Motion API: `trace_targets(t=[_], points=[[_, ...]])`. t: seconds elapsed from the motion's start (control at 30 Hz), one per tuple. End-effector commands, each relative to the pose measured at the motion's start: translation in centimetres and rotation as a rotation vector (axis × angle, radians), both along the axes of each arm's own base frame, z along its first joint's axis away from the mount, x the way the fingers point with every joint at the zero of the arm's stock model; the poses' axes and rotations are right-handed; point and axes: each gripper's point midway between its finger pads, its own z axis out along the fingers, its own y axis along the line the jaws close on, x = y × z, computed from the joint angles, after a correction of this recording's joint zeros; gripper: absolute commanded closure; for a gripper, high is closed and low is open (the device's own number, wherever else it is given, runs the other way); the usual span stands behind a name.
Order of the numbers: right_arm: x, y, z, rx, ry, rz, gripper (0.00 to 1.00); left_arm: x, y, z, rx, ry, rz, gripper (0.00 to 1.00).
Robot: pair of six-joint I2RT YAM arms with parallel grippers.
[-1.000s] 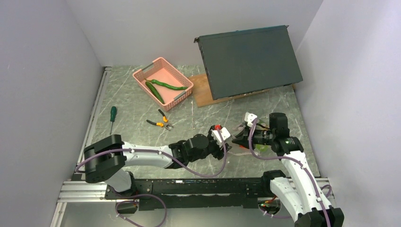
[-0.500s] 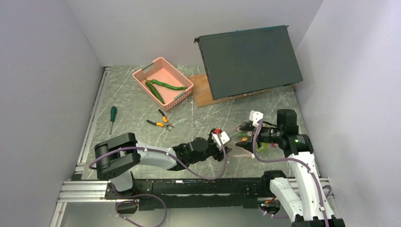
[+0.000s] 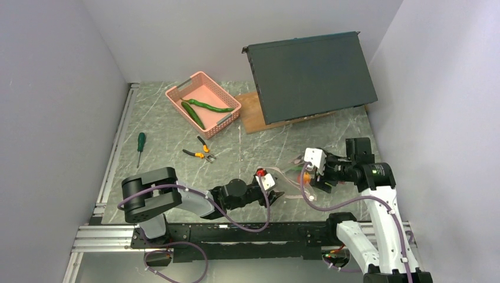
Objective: Open the zip-top bag and remove the fake food
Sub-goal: Pick up the fake vegetable from the zipper food storage bag.
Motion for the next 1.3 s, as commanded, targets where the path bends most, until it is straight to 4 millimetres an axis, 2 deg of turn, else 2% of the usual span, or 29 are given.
trace_targets(t=[0.0,0.17,0.33,0.63,0.77,0.8,0.97,1.07,1.27], points=[[0.1,-1.9,-2.1,-0.172,-0.047,0.11,0.32,-0.3,-0.8,2.0,-0.063,-0.071,-0.046,0.39],[1.0,-2.1,-4.8,-0.21,-0.035,0.157,0.4,-0.2,-1.0,1.4,-0.033,-0.072,-0.046,0.44],[2.5,-2.9,-6.3,-0.259,-0.044,0.135,0.46,-0.2,-1.1,0.9,-0.012,-0.074,-0.042,0.44],[3.2,-2.4,-5.0,-0.207,-0.059,0.086,0.53,-0.4,-0.7,1.0,-0.027,-0.067,-0.04,0.44],[2.4,-1.4,-4.9,-0.158,-0.03,0.126,0.65,-0.6,-0.2,1.3,-0.047,-0.069,-0.037,0.44],[2.1,-1.1,-4.9,-0.142,-0.023,0.146,0.68,-0.6,-0.1,1.3,-0.049,-0.068,-0.038,0.47],[1.5,-1.0,-6.2,-0.158,0.0,0.175,0.78,-0.6,-0.3,1.0,-0.041,-0.062,-0.038,0.51],[1.5,-1.9,-7.5,-0.216,0.015,0.179,0.79,-0.5,-0.2,1.2,-0.048,-0.062,-0.031,0.51],[2.7,-3.3,-8.9,-0.305,-0.016,0.157,0.8,-0.5,-0.3,1.0,-0.034,-0.059,-0.032,0.51]])
